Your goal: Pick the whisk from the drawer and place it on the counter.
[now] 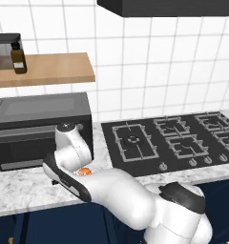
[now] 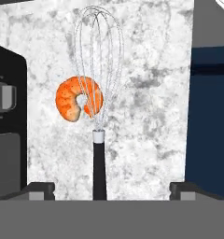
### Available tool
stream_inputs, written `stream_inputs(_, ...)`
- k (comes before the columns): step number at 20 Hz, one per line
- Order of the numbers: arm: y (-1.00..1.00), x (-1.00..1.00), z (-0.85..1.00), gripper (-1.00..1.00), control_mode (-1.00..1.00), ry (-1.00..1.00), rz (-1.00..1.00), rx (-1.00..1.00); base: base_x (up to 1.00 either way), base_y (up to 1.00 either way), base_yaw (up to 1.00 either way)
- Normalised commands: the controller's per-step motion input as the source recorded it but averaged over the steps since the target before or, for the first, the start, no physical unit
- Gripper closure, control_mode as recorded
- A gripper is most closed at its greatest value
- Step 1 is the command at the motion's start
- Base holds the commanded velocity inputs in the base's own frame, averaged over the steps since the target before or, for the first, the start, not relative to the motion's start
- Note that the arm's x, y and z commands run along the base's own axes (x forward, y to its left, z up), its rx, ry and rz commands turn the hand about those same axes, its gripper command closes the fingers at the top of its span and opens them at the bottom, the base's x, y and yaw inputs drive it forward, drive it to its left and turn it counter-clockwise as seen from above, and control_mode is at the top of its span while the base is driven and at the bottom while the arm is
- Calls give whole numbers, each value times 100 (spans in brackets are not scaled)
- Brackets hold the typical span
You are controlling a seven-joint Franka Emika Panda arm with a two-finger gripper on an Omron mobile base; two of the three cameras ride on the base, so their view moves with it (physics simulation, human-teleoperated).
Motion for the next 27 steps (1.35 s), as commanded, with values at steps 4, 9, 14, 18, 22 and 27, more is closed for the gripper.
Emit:
stream_inputs(4, -30, -100, 35, -100, -100, 0, -2, 0, 0, 0, 0)
stream_inputs(9, -53, -100, 58, -100, -100, 0, 0, 0, 0, 0, 0)
stream_inputs(14, -92, -73, 85, -100, -100, 1, 0, 0, 0, 0, 0)
stream_inputs(18, -100, -46, 86, -100, -100, 4, 0, 0, 0, 0, 0)
stream_inputs(22, -100, -9, 85, -100, -100, 5, 0, 3, 0, 0, 0)
stream_inputs(27, -100, 20, 79, -100, -100, 14, 0, 8, 0, 0, 0)
